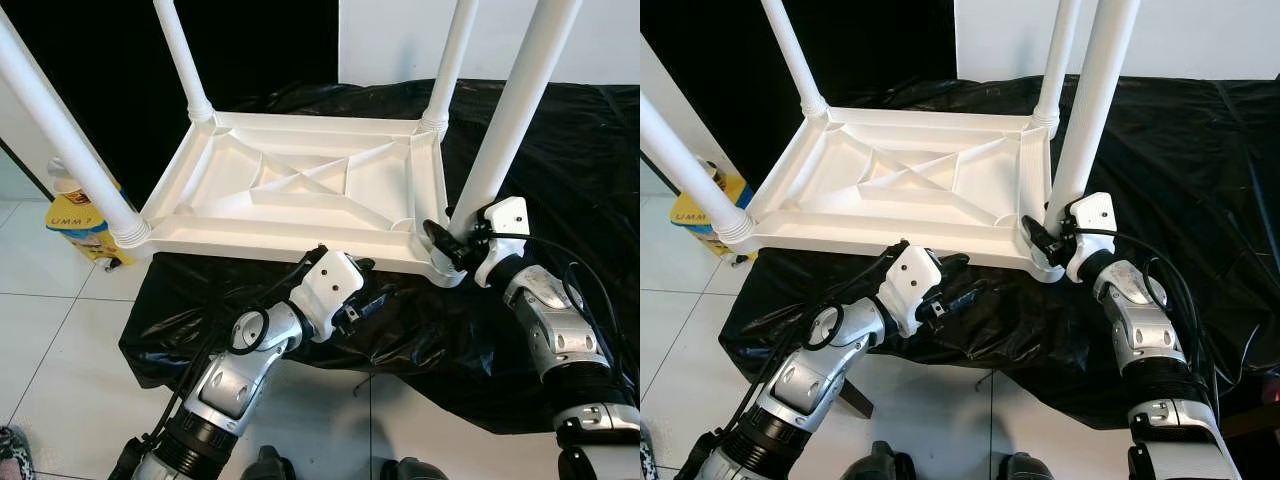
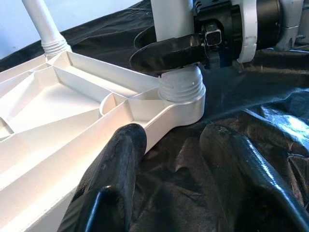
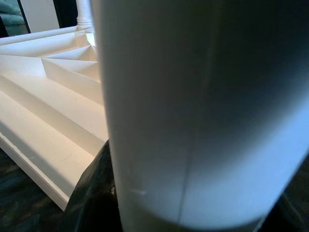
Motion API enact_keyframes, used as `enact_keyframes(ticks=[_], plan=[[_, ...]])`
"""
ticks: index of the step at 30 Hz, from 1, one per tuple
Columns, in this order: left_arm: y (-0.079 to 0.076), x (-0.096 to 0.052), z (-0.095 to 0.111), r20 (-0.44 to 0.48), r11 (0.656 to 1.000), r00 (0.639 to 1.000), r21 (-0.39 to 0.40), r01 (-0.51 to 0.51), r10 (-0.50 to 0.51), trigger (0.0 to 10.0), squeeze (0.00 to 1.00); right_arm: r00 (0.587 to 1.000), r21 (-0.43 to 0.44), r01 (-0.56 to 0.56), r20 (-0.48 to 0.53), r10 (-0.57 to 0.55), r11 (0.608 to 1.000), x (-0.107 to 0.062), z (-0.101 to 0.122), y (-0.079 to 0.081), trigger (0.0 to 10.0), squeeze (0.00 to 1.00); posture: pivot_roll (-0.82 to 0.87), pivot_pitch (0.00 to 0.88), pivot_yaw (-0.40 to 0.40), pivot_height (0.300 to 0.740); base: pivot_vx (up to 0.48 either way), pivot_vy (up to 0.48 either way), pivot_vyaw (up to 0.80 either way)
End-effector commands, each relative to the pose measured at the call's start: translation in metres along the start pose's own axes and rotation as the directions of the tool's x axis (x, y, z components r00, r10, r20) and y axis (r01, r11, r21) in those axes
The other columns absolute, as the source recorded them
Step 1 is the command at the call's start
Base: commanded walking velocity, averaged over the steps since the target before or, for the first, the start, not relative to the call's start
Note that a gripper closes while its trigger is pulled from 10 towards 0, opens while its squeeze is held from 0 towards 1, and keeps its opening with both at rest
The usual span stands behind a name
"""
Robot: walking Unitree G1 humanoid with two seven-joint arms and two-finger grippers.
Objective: Building children table
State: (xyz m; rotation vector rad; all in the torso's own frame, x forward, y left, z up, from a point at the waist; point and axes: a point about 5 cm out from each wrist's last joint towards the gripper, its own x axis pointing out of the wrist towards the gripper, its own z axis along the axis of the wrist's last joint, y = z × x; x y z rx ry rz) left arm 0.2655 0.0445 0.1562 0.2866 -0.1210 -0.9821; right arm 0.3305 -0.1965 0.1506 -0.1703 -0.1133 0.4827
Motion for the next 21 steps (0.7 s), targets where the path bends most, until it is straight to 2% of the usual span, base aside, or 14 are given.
enact_keyframes(ticks=[1, 5, 6, 7, 9, 11, 12, 17, 20, 21], plan=[[0.001, -0.002, -0.001, -0.009, 1.0, 1.0, 0.008, -0.016, 0.016, 10.0, 0.0, 0.996, 0.027, -0.035, -0.086, 0.037, 0.999, -0.005, -0.02, 0.007, 0.0, 0.0, 0.05, 0.078, 0.019, 0.74, 0.0, 0.0, 0.0], [0.001, -0.002, -0.001, -0.01, 1.0, 1.0, 0.007, -0.018, 0.018, 10.0, 0.0, 0.995, 0.036, -0.013, -0.097, 0.017, 0.999, -0.007, -0.022, 0.005, 0.0, 0.0, 0.05, 0.084, 0.021, 0.74, 0.0, 0.0, 0.0], [0.001, -0.002, -0.002, -0.009, 1.0, 1.0, 0.006, -0.02, 0.02, 10.0, 0.0, 0.994, 0.044, 0.012, -0.109, -0.008, 0.999, -0.008, -0.024, 0.003, 10.0, 0.0, 0.05, 0.085, 0.021, 0.74, 0.0, 0.0, 0.0], [0.001, -0.002, -0.002, -0.009, 1.0, 1.0, 0.006, -0.02, 0.02, 10.0, 0.0, 0.994, 0.044, 0.012, -0.109, -0.008, 0.999, -0.008, -0.024, 0.003, 10.0, 0.0, 0.05, 0.085, 0.021, 0.74, 0.0, 0.0, 0.0], [0.002, -0.002, -0.002, -0.008, 1.0, 1.0, 0.005, -0.023, 0.023, 10.0, 0.0, 0.988, 0.057, 0.096, -0.124, -0.089, 0.994, -0.007, -0.026, 0.003, 10.0, 0.0, 0.04, 0.089, 0.022, 0.74, 0.0, 0.0, 0.0], [0.002, -0.002, -0.002, -0.008, 1.0, 1.0, 0.005, -0.023, 0.023, 10.0, 0.0, 0.988, 0.057, 0.096, -0.124, -0.089, 0.994, -0.007, -0.026, 0.003, 10.0, 0.0, 0.04, 0.089, 0.022, 0.74, 0.0, 0.0, 0.0], [0.001, -0.002, -0.002, -0.005, 1.0, 1.0, 0.003, -0.022, 0.022, 10.0, 0.0, 0.976, 0.066, 0.188, -0.126, -0.178, 0.98, -0.006, -0.025, 0.007, 10.0, 0.0, 0.04, 0.089, 0.022, 0.74, 0.0, 0.0, 0.0], [0.001, -0.002, -0.002, -0.004, 1.0, 1.0, 0.002, -0.021, 0.021, 10.0, 0.0, 0.961, 0.074, 0.257, -0.125, -0.247, 0.964, -0.006, -0.024, 0.011, 10.0, 0.0, 0.04, 0.091, 0.023, 0.74, 0.0, 0.0, 0.0], [0.0, -0.001, -0.002, -0.004, 1.0, 1.0, 0.0, -0.019, 0.019, 10.0, 0.0, 0.932, 0.096, 0.349, -0.143, -0.334, 0.932, -0.007, -0.026, 0.015, 10.0, 0.0, 0.03, 0.094, 0.023, 0.74, 0.0, 0.0, 0.0], [0.0, -0.001, -0.002, -0.004, 1.0, 1.0, 0.0, -0.019, 0.019, 10.0, 0.0, 0.932, 0.096, 0.349, -0.143, -0.334, 0.932, -0.007, -0.026, 0.015, 10.0, 0.0, 0.03, 0.094, 0.023, 0.74, 0.0, 0.0, 0.0]])
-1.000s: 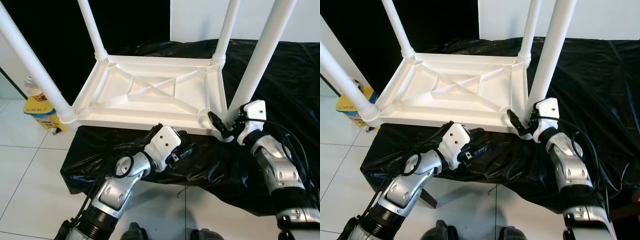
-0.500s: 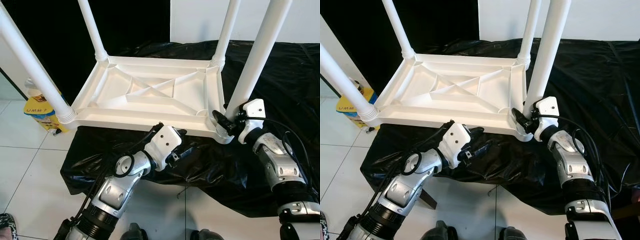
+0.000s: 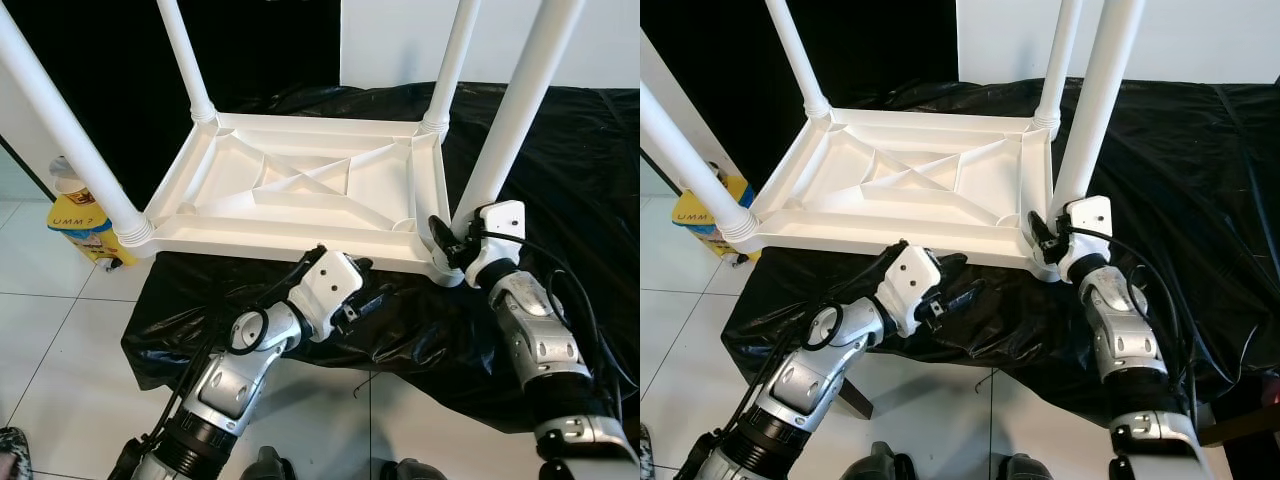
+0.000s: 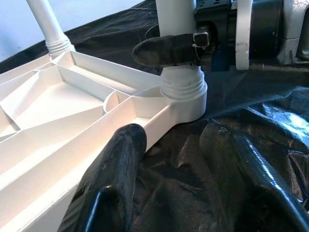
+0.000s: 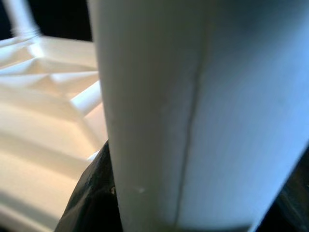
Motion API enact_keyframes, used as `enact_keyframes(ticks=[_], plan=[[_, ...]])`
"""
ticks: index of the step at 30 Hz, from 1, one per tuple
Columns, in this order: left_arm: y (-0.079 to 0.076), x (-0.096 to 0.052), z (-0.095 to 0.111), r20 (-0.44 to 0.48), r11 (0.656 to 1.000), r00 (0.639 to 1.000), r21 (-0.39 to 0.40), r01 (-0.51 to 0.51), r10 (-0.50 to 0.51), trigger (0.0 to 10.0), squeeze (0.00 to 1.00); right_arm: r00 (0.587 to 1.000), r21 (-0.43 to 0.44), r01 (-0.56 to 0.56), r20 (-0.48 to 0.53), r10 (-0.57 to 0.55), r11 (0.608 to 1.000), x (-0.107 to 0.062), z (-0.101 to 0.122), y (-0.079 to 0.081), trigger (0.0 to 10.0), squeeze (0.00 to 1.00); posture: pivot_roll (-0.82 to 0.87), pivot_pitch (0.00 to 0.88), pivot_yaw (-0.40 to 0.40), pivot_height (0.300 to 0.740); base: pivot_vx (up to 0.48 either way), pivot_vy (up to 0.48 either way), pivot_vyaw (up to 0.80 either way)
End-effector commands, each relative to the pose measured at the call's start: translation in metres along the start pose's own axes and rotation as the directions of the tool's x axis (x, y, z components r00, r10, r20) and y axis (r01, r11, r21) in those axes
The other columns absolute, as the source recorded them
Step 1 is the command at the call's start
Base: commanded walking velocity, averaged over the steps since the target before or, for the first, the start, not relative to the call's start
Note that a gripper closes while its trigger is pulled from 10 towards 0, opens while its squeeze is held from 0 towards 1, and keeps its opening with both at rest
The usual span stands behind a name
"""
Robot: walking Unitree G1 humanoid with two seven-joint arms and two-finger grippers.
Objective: Building children table
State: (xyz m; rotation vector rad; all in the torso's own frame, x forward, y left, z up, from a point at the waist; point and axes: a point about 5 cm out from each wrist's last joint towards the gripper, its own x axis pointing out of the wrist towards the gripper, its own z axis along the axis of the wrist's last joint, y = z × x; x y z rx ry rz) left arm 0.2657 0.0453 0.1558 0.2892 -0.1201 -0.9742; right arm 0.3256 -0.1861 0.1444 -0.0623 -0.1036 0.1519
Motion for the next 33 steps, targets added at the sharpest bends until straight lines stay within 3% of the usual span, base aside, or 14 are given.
enact_keyframes(ticks=[1, 5, 7, 9, 10, 11, 14, 20, 33], plan=[[-0.001, -0.001, -0.001, -0.001, 1.0, 1.0, -0.003, -0.011, 0.011, 10.0, 0.0, 0.99, 0.017, 0.074, -0.118, -0.071, 0.997, -0.009, -0.023, 0.0, 10.0, 0.0, 0.03, 0.094, 0.024, 0.74, 0.0, 0.0, 0.0], [-0.001, -0.001, -0.001, -0.001, 1.0, 1.0, -0.003, -0.01, 0.01, 10.0, 0.0, 0.985, 0.021, 0.127, -0.121, -0.124, 0.992, -0.011, -0.023, 0.002, 10.0, 0.0, 0.03, 0.095, 0.023, 0.74, 0.0, 0.0, 0.0], [-0.002, 0.0, -0.001, 0.001, 1.0, 1.0, -0.005, -0.009, 0.009, 10.0, 0.0, 0.964, 0.034, 0.238, -0.128, -0.232, 0.971, -0.015, -0.025, 0.009, 10.0, 0.0, 0.04, 0.095, 0.024, 0.74, 0.0, 0.0, 0.0], [-0.002, 0.0, -0.001, 0.001, 1.0, 1.0, -0.005, -0.009, 0.009, 10.0, 0.0, 0.964, 0.034, 0.238, -0.128, -0.232, 0.971, -0.015, -0.025, 0.009, 10.0, 0.0, 0.04, 0.095, 0.024, 0.74, 0.0, 0.0, 0.0], [-0.002, -0.001, -0.001, 0.001, 1.0, 1.0, -0.005, -0.008, 0.008, 10.0, 0.0, 0.943, 0.035, 0.311, -0.135, -0.304, 0.95, -0.016, -0.025, 0.012, 10.0, 0.0, 0.04, 0.094, 0.022, 0.74, 0.0, 0.0, 0.0], [-0.002, -0.001, -0.001, 0.001, 1.0, 1.0, -0.005, -0.008, 0.008, 10.0, 0.0, 0.943, 0.035, 0.311, -0.135, -0.304, 0.95, -0.016, -0.025, 0.012, 10.0, 0.0, 0.04, 0.094, 0.022, 0.74, 0.0, 0.0, 0.0], [-0.002, -0.001, -0.001, -0.002, 1.0, 1.0, -0.003, -0.006, 0.006, 10.0, 0.0, 0.88, 0.066, 0.465, -0.15, -0.452, 0.883, -0.014, -0.022, 0.026, 10.0, 0.0, 0.05, 0.092, 0.022, 0.74, 0.0, 0.0, 0.0], [-0.002, -0.001, -0.001, -0.001, 1.0, 1.0, -0.001, -0.004, 0.004, 10.0, 0.0, 0.901, 0.076, 0.424, -0.137, -0.412, 0.902, -0.012, -0.016, 0.041, 10.0, 0.0, 0.05, 0.085, 0.016, 0.74, 0.0, 0.0, 0.0], [-0.002, -0.001, -0.001, 0.001, 1.0, 1.0, 0.002, -0.004, 0.004, 10.0, 0.0, 0.897, 0.075, 0.434, -0.127, -0.423, 0.898, -0.012, -0.011, 0.046, 10.0, 0.0, 0.04, 0.077, 0.014, 0.74, 0.0, 0.0, 0.0]])
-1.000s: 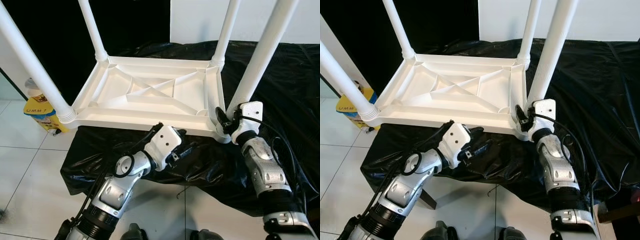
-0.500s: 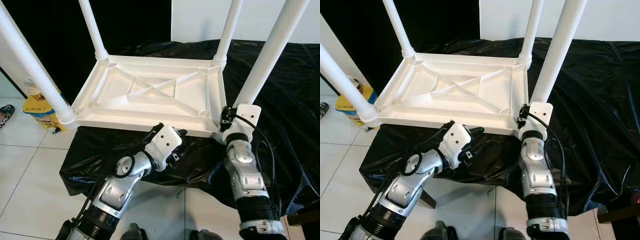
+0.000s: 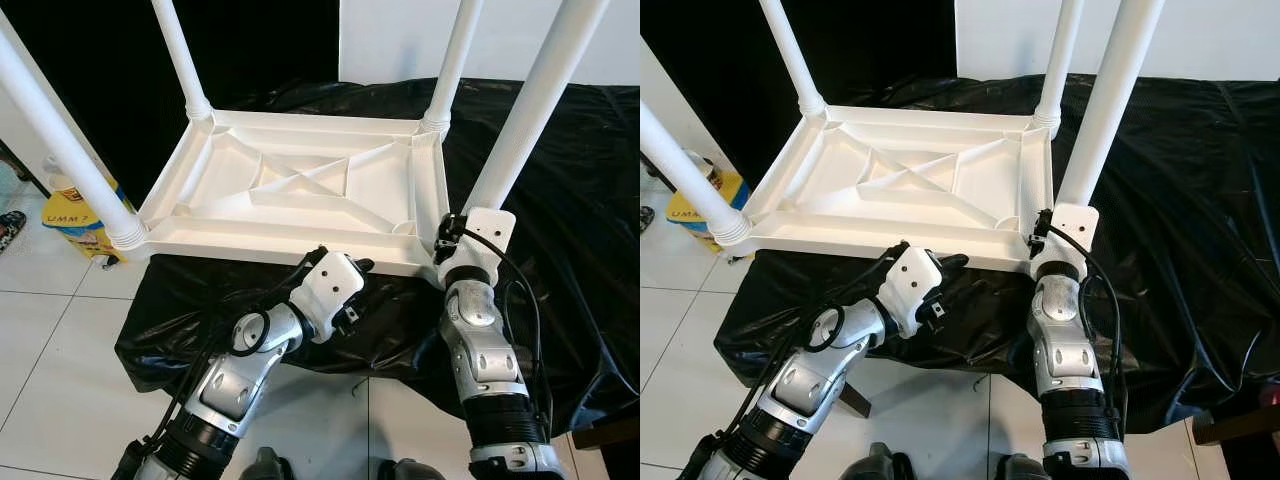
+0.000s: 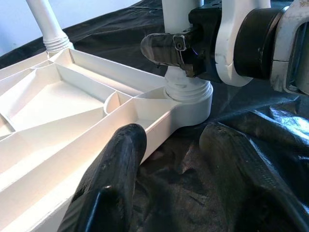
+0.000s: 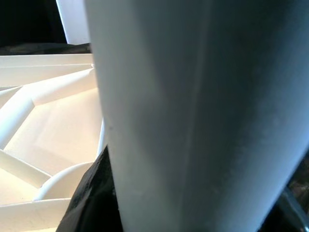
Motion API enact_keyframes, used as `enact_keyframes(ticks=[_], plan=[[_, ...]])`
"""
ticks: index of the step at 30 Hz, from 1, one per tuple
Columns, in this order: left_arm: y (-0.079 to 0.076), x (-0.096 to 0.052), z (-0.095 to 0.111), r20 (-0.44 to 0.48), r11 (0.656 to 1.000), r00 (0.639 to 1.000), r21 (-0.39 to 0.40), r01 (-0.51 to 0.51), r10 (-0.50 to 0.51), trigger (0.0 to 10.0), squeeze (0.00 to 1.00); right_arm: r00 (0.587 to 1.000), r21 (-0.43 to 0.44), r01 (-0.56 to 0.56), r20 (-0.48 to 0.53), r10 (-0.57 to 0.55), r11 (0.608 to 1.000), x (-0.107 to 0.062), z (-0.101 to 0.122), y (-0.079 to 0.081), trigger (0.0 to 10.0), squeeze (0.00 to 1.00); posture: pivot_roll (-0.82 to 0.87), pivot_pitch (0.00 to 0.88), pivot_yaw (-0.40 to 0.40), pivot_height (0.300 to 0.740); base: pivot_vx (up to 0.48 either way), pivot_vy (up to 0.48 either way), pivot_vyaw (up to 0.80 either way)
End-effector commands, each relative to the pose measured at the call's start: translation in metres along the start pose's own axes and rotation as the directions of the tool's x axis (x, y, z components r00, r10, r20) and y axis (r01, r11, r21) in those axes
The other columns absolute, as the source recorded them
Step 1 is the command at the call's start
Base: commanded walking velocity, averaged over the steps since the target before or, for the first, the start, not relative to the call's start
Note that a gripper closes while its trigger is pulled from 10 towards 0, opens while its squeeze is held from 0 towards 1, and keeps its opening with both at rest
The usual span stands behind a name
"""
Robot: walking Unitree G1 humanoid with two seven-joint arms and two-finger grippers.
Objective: Building children table
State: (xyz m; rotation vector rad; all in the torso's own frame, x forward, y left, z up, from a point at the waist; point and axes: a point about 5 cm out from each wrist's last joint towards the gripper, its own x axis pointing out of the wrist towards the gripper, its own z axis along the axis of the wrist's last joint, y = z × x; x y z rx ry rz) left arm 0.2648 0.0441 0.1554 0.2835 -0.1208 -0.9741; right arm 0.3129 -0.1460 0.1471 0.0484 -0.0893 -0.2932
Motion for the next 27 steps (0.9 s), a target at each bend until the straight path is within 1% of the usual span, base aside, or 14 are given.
enact_keyframes(ticks=[1, 8, 10, 11, 14, 15, 17, 18, 20, 21, 23, 25, 26, 27], plan=[[-0.001, -0.001, -0.001, -0.001, 1.0, 1.0, 0.006, -0.002, 0.002, 10.0, 0.0, 0.997, -0.005, -0.018, -0.07, 0.017, 1.0, -0.007, -0.015, 0.001, 10.0, 1.0, 0.04, 0.076, 0.015, 0.74, 0.0, 0.0, 0.0], [-0.002, 0.0, 0.0, 0.002, 1.0, 1.0, 0.007, -0.001, 0.001, 10.0, 0.0, 0.996, -0.007, -0.086, -0.015, 0.086, 0.996, -0.006, -0.008, -0.001, 10.0, 1.0, 0.04, 0.077, 0.015, 0.74, 0.0, 0.0, 0.0], [-0.002, 0.0, 0.0, 0.003, 1.0, 1.0, 0.006, -0.002, 0.002, 10.0, 0.0, 0.986, -0.001, -0.164, 0.008, 0.164, 0.987, -0.004, -0.006, -0.008, 10.0, 1.0, 0.04, 0.078, 0.014, 0.74, 0.0, 0.0, 0.0], [-0.002, 0.0, 0.0, 0.003, 1.0, 1.0, 0.006, -0.002, 0.002, 10.0, 0.0, 0.986, -0.001, -0.164, 0.008, 0.164, 0.987, -0.004, -0.006, -0.008, 10.0, 1.0, 0.04, 0.078, 0.014, 0.74, 0.0, 0.0, 0.0], [-0.001, 0.0, 0.0, 0.002, 1.0, 1.0, 0.007, -0.005, 0.004, 10.0, 0.0, 0.961, -0.022, -0.273, 0.04, 0.274, 0.962, -0.001, -0.001, -0.02, 10.0, 1.0, 0.04, 0.08, 0.014, 0.74, 0.0, 0.0, 0.0], [-0.001, 0.0, 0.0, 0.002, 1.0, 1.0, 0.007, -0.005, 0.004, 10.0, 0.0, 0.961, -0.022, -0.273, 0.04, 0.274, 0.962, -0.001, -0.001, -0.02, 10.0, 1.0, 0.04, 0.08, 0.014, 0.74, 0.0, 0.0, 0.0], [0.0, 0.0, 0.0, 0.002, 1.0, 1.0, 0.008, -0.008, 0.008, 10.0, 0.0, 0.933, -0.041, -0.358, 0.017, 0.359, 0.933, 0.003, -0.001, -0.031, 10.0, 1.0, 0.04, 0.081, 0.014, 0.74, 0.0, 0.0, 0.0], [0.0, 0.0, 0.0, 0.003, 1.0, 1.0, 0.009, -0.01, 0.01, 10.0, 0.0, 0.917, -0.057, -0.399, 0.002, 0.399, 0.915, 0.006, -0.001, -0.035, 10.0, 0.1, 0.04, 0.082, 0.015, 0.74, 0.0, 0.0, 0.0], [0.0, 0.0, 0.0, 0.003, 1.0, 1.0, 0.009, -0.01, 0.01, 10.0, 0.0, 0.917, -0.057, -0.399, 0.002, 0.399, 0.915, 0.006, -0.001, -0.035, 10.0, 0.1, 0.04, 0.082, 0.015, 0.74, 0.0, 0.0, 0.0], [0.001, 0.0, 0.0, 0.004, 1.0, 1.0, 0.009, -0.012, 0.012, 10.0, 0.0, 0.896, -0.074, -0.443, -0.013, 0.444, 0.893, 0.01, 0.0, -0.04, 10.0, 0.0, 0.03, 0.081, 0.017, 0.74, 0.0, 0.0, 0.0], [0.001, 0.0, 0.0, 0.004, 1.0, 1.0, 0.009, -0.012, 0.012, 10.0, 0.0, 0.896, -0.074, -0.443, -0.013, 0.444, 0.893, 0.01, 0.0, -0.04, 10.0, 0.0, 0.03, 0.081, 0.017, 0.74, 0.0, 0.0, 0.0], [0.002, 0.001, 0.001, 0.008, 1.0, 1.0, 0.01, -0.013, 0.013, 10.0, 0.0, 0.827, -0.106, -0.562, -0.054, 0.559, 0.821, 0.017, 0.002, -0.044, 10.0, 0.0, 0.03, 0.08, 0.021, 0.74, 0.0, 0.0, 0.0], [0.002, 0.001, 0.001, 0.008, 1.0, 1.0, 0.01, -0.013, 0.013, 10.0, 0.0, 0.827, -0.106, -0.562, -0.054, 0.559, 0.821, 0.017, 0.002, -0.044, 10.0, 0.0, 0.03, 0.08, 0.021, 0.74, 0.0, 0.0, 0.0], [0.003, 0.001, 0.001, 0.009, 1.0, 1.0, 0.011, -0.013, 0.013, 10.0, 0.0, 0.789, -0.112, -0.615, -0.079, 0.61, 0.781, 0.019, 0.001, -0.044, 10.0, 0.0, 0.03, 0.078, 0.022, 0.74, 0.0, 0.0, 0.0]])
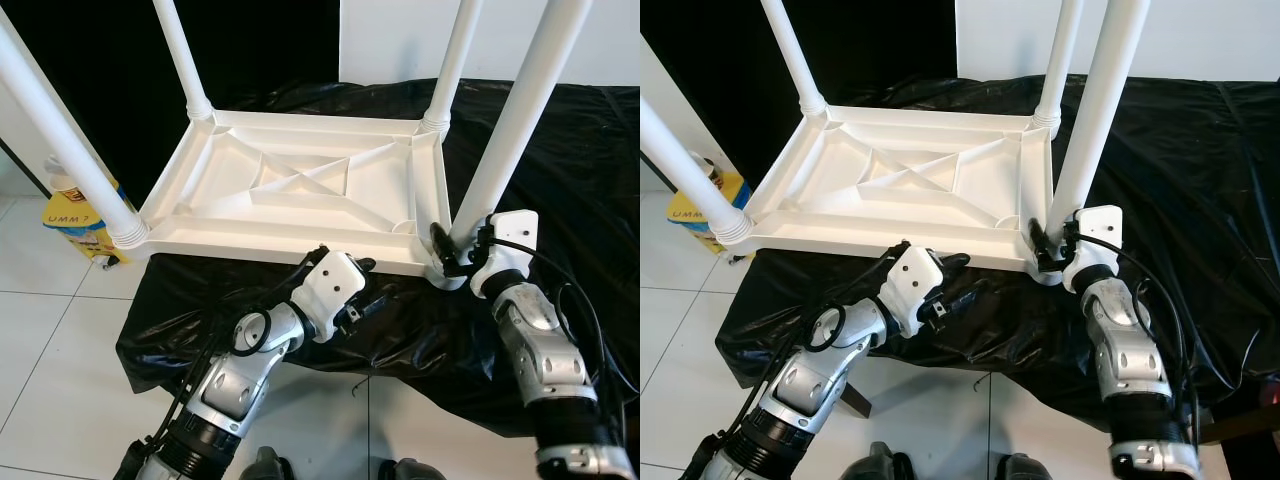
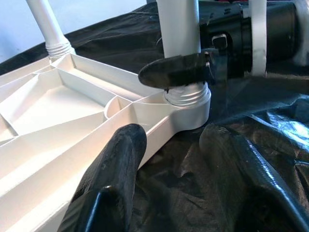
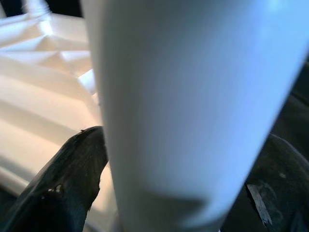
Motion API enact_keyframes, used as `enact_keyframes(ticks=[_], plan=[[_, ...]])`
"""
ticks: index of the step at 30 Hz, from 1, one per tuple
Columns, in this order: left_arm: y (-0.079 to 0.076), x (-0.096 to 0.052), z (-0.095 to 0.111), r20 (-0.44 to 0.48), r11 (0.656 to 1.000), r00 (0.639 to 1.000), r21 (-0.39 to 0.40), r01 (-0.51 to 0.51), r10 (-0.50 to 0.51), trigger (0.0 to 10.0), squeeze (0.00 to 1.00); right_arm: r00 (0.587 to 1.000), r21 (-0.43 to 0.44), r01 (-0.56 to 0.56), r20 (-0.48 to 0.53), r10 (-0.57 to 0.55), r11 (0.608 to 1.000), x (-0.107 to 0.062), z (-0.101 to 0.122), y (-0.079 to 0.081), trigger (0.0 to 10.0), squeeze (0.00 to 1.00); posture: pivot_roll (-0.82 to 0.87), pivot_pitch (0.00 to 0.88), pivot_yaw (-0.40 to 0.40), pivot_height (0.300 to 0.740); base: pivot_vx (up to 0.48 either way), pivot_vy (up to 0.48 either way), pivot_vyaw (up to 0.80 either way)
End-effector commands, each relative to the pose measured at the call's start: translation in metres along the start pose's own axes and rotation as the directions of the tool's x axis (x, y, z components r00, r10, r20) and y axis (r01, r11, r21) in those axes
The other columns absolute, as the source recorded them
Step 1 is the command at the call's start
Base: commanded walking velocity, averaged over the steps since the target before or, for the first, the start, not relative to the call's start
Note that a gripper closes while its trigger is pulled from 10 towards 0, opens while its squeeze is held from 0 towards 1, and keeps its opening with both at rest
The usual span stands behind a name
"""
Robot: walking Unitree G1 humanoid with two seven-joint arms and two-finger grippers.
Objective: Building children table
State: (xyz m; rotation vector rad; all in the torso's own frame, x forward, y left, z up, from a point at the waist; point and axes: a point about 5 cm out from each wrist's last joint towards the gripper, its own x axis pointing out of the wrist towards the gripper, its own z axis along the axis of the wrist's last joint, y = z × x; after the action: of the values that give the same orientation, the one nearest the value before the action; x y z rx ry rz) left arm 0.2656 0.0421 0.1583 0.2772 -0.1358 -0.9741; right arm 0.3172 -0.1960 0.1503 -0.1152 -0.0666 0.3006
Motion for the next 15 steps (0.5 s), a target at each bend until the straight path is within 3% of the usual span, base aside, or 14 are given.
enact_keyframes(ticks=[1, 3, 5, 8, 9, 10, 15], plan=[[0.002, -0.001, -0.002, -0.006, 1.0, 1.0, 0.01, -0.011, 0.011, 10.0, 0.0, 0.998, 0.012, -0.063, -0.019, 0.063, 0.998, 0.001, -0.003, 0.003, 10.0, 0.0, 0.03, 0.078, 0.022, 0.74, 0.0, 0.0, 0.0], [0.002, -0.001, -0.002, -0.006, 1.0, 1.0, 0.01, -0.011, 0.011, 10.0, 0.0, 0.998, 0.012, -0.063, -0.019, 0.063, 0.998, 0.001, -0.003, 0.003, 10.0, 0.0, 0.03, 0.078, 0.022, 0.74, 0.0, 0.0, 0.0], [0.005, 0.0, -0.001, -0.004, 1.0, 1.0, 0.016, -0.012, 0.012, 10.0, 0.0, 0.986, -0.014, -0.161, -0.039, 0.16, 0.987, 0.007, -0.004, 0.005, 10.0, 0.0, 0.04, 0.073, 0.022, 0.74, 0.0, 0.0, 0.0], [0.005, 0.0, -0.001, -0.004, 1.0, 1.0, 0.018, -0.013, 0.013, 10.0, 0.0, 0.982, -0.024, -0.185, -0.046, 0.184, 0.982, 0.01, -0.004, 0.006, 10.0, 0.0, 0.04, 0.073, 0.022, 0.74, 0.0, 0.0, 0.0], [0.006, 0.0, 0.0, -0.003, 1.0, 1.0, 0.02, -0.014, 0.014, 10.0, 0.0, 0.978, -0.028, -0.205, -0.045, 0.203, 0.978, 0.012, -0.004, 0.007, 9.4, 0.0, 0.04, 0.073, 0.022, 0.74, 0.0, 0.0, 0.0], [0.006, 0.0, 0.0, -0.002, 1.0, 1.0, 0.021, -0.015, 0.015, 10.0, 0.0, 0.976, -0.025, -0.214, -0.046, 0.212, 0.977, 0.014, -0.004, 0.008, 0.0, 0.0, 0.05, 0.072, 0.02, 0.74, 0.0, 0.0, 0.0], [0.006, -0.001, 0.001, -0.002, 1.0, 1.0, 0.023, -0.018, 0.018, 10.0, 0.0, 0.972, -0.014, -0.231, -0.053, 0.23, 0.973, 0.013, -0.008, 0.01, 0.0, 0.0, 0.05, 0.076, 0.02, 0.74, 0.0, 0.0, 0.0]])
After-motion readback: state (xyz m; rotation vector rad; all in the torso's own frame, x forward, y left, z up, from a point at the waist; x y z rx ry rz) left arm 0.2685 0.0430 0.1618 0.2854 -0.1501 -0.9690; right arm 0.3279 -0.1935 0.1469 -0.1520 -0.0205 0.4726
